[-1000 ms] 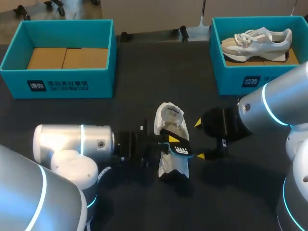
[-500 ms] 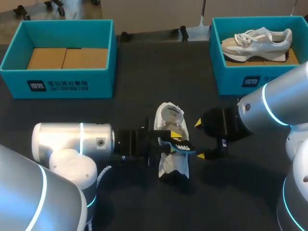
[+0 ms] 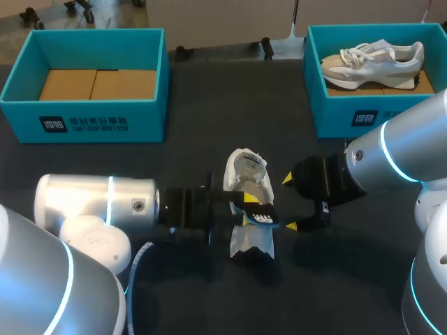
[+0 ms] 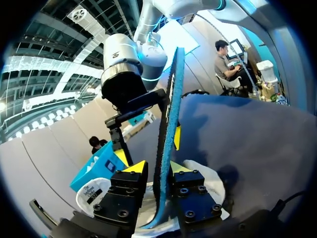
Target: Take the shoe out of the shoebox, open the shoe tongue, remove and reinsert the insole, then place the shoe into the shoebox
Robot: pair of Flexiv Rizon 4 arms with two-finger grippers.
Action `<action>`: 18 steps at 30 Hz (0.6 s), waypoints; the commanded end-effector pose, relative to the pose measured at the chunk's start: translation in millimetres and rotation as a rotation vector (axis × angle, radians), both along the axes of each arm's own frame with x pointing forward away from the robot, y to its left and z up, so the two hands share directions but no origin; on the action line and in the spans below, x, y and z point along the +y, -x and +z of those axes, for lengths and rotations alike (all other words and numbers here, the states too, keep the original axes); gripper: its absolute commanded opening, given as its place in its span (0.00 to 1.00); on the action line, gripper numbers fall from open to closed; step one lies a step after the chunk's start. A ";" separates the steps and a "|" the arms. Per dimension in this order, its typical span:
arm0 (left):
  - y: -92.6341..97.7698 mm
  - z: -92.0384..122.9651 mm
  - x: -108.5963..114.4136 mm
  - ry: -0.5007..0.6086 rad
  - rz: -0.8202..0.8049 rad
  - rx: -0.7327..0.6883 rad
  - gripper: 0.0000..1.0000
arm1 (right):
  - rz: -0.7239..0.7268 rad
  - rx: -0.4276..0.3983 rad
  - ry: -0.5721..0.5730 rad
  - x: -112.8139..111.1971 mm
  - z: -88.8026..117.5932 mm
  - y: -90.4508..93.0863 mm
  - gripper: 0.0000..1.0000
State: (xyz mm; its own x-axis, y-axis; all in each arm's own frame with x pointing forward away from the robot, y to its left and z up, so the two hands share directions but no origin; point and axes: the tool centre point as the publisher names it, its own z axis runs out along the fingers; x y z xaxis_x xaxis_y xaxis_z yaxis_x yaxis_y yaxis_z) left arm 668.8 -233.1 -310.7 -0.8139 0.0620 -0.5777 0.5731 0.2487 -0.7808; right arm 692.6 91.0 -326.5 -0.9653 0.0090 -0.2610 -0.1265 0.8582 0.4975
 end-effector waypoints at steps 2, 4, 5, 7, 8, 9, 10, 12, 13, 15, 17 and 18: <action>6.4 0.6 6.5 -0.013 0.009 0.009 0.26 | 0.001 -0.002 -0.002 -0.2 -0.8 0.8 1.00; 6.8 -1.5 6.9 -0.015 0.014 0.015 0.22 | 0.001 -0.002 -0.002 -0.2 -0.8 0.8 1.00; 7.2 -2.7 6.9 -0.016 0.015 0.016 0.19 | 0.001 -0.002 -0.002 -0.2 -0.8 0.8 1.00; 8.0 -4.9 7.0 -0.019 0.014 0.018 0.00 | 0.001 -0.002 -0.002 -0.2 -0.8 0.8 1.00; 8.0 -6.3 7.0 -0.021 0.014 0.018 0.00 | 0.001 -0.002 -0.002 -0.2 -0.8 0.8 1.00; 7.5 -8.3 6.8 -0.021 0.013 0.018 0.00 | 0.001 -0.002 -0.002 -0.2 -0.8 0.8 1.00; 6.2 -10.3 6.5 -0.023 0.013 0.016 0.00 | 0.001 -0.002 -0.002 -0.2 -0.8 0.8 1.00; 3.3 -13.9 5.9 -0.027 0.014 0.007 0.00 | 0.001 -0.002 -0.002 -0.2 -0.8 0.8 1.00; 2.0 -14.8 5.6 -0.023 0.016 0.002 0.00 | 0.001 -0.002 -0.002 -0.2 -0.8 0.8 1.00; 0.0 -16.4 5.3 -0.023 0.015 -0.005 0.00 | 0.001 -0.002 -0.002 -0.2 -0.8 0.8 1.00; -2.6 -18.6 5.1 -0.027 0.018 -0.013 0.00 | 0.001 -0.002 -0.002 -0.2 -0.8 0.8 1.00; -3.3 -19.2 5.2 -0.028 0.018 -0.014 0.00 | 0.001 -0.002 -0.002 -0.2 -0.8 0.8 1.00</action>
State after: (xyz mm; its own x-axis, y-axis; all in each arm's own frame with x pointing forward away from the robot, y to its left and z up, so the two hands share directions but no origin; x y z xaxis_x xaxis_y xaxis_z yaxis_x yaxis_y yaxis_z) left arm 668.9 -222.9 -326.0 -0.8075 0.0630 -0.5866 0.5784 0.2798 -0.7662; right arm 692.6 91.0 -326.5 -0.9653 0.0090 -0.2610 -0.1265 0.8582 0.4975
